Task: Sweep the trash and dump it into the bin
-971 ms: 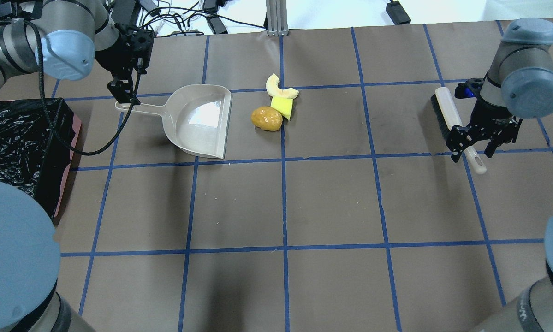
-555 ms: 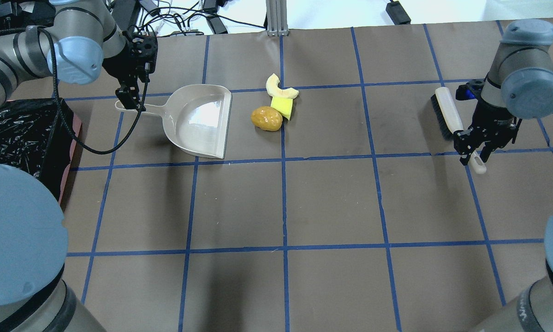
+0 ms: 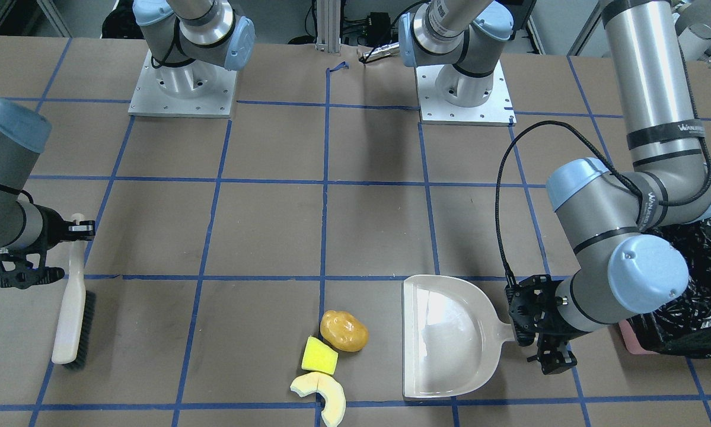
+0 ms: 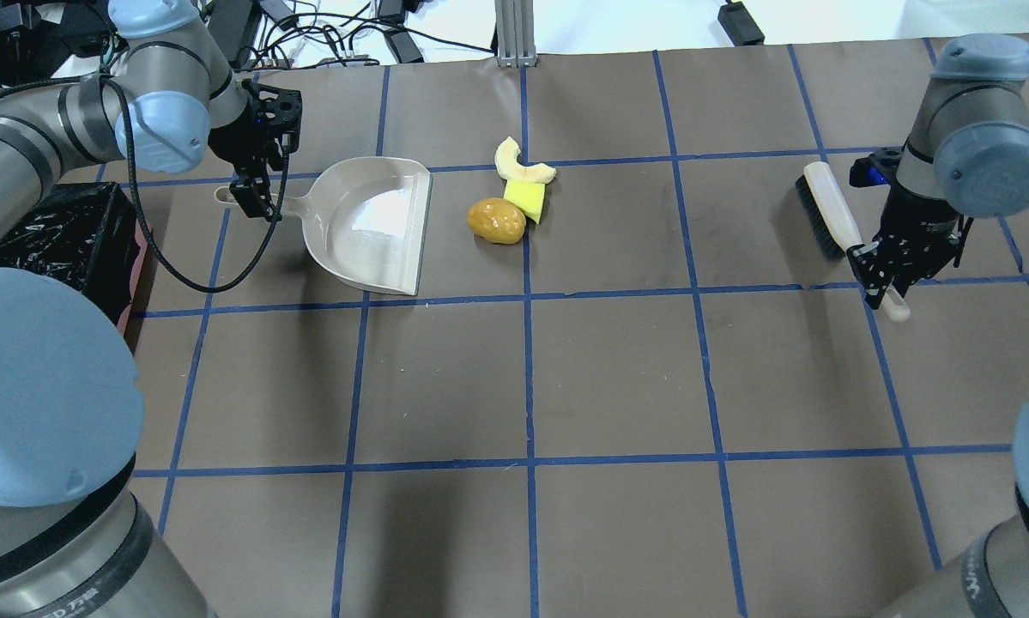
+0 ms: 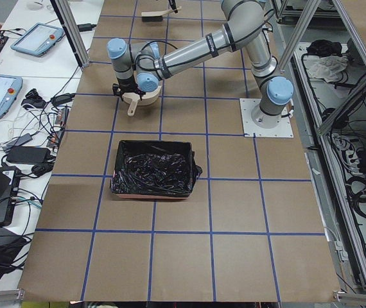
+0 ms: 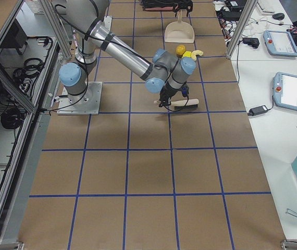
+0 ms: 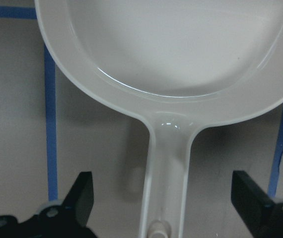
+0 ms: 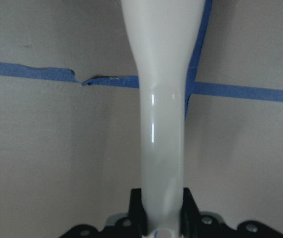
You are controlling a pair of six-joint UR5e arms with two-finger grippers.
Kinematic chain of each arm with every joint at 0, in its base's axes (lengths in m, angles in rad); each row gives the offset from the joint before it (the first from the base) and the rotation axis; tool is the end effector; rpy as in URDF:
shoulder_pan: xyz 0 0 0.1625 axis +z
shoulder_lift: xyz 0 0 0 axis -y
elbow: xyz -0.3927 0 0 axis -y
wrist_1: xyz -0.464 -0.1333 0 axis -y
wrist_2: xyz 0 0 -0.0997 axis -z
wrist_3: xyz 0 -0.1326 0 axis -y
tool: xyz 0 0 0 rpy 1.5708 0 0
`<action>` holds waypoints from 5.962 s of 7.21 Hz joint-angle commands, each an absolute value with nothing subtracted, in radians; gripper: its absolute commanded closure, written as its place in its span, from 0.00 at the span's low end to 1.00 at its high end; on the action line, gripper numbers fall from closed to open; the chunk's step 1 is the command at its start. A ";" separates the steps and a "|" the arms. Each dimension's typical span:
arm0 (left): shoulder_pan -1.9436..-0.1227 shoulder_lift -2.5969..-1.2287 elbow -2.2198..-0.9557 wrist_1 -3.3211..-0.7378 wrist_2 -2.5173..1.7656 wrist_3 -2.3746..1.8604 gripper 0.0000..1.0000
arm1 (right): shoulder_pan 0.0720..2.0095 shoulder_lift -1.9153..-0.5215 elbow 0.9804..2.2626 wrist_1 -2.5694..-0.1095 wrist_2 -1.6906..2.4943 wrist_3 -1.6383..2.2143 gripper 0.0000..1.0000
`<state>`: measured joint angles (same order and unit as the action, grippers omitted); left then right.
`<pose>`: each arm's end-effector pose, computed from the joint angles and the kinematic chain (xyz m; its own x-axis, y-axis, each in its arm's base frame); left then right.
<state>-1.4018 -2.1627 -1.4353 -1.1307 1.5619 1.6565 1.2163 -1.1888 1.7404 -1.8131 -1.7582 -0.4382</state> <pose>-0.0093 -0.7453 0.1497 -0.0832 0.9964 0.0155 0.9965 0.0833 -0.0103 -0.1053 -0.5975 0.1293 -0.9925 -0.1184 0.0315 -0.0999 0.9311 0.3509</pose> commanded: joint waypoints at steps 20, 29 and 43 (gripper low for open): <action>-1.416 -2.204 -1.489 -1.077 1.523 1.649 1.00 | 1.796 -0.839 1.111 -1.494 -1.870 -0.087 1.00; -1.417 -2.206 -1.488 -1.077 1.523 1.658 1.00 | 1.871 -0.833 1.118 -1.425 -1.760 0.129 1.00; -1.425 -2.206 -1.489 -1.078 1.522 1.651 1.00 | 1.974 -0.815 1.118 -1.445 -1.591 0.405 1.00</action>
<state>-1.4250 -2.2064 -1.4895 -1.0784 1.5217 1.6500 1.9680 -0.8150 1.1183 -1.4380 -1.5927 0.4023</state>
